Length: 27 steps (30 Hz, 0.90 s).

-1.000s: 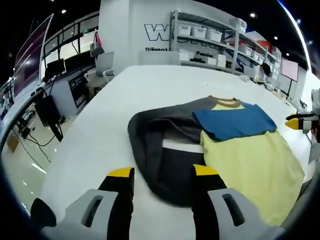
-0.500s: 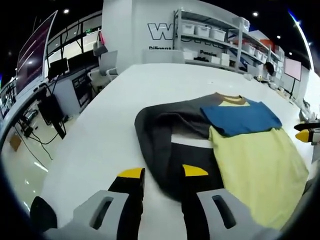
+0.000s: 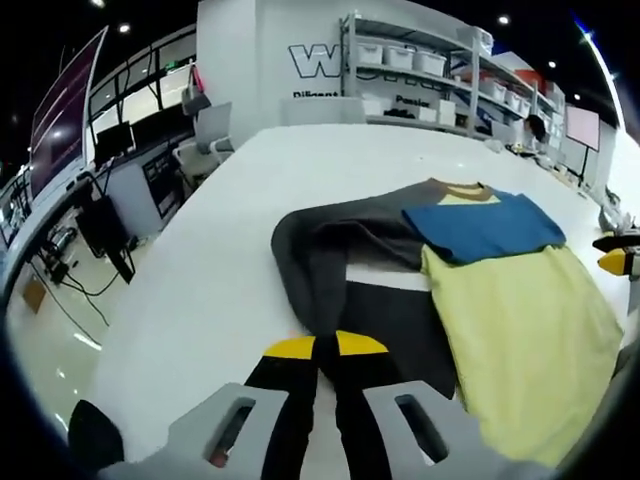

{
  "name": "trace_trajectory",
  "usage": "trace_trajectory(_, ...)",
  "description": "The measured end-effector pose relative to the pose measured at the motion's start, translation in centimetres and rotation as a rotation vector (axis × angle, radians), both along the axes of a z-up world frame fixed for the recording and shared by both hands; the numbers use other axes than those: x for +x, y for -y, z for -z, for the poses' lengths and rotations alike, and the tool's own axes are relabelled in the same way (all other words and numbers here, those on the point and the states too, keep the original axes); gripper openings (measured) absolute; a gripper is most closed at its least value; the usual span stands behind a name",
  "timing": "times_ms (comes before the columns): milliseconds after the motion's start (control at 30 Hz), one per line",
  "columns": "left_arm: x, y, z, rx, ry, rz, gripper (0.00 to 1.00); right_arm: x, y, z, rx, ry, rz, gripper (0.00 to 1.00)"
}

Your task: Fold the garment on the visible template until the final outline fits inside the template.

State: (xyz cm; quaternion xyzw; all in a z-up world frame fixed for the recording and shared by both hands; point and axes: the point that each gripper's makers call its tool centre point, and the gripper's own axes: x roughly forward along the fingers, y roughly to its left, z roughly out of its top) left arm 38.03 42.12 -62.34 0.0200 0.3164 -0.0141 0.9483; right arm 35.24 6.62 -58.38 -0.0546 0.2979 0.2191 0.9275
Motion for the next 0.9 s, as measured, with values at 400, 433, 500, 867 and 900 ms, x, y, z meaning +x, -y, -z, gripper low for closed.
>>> trace_trajectory(400, 0.3, -2.8, -4.2, -0.021, 0.13, -0.122, 0.0, 0.0, 0.4, 0.0, 0.006, 0.002, 0.013, 0.37)
trace_trajectory(433, 0.5, -3.0, -4.7, -0.025, 0.149, -0.13, 0.0, -0.1, 0.4, 0.1, 0.009, -0.007, 0.012, 0.36)
trace_trajectory(500, 0.7, -3.2, -5.3, -0.013, 0.162, -0.124, 0.0, -0.2, 0.3, 0.3, 0.011, -0.013, 0.011, 0.39)
trace_trajectory(867, 1.7, -5.2, -7.6, 0.09, 0.245, -0.155, 0.0, -0.1, -0.1, -0.1, -0.025, 0.022, -0.024, 0.47)
trace_trajectory(900, 1.8, -5.1, -7.8, 0.098, 0.249, -0.15, 0.0, -0.1, -0.4, -0.2, -0.004, 0.023, -0.029, 0.48)
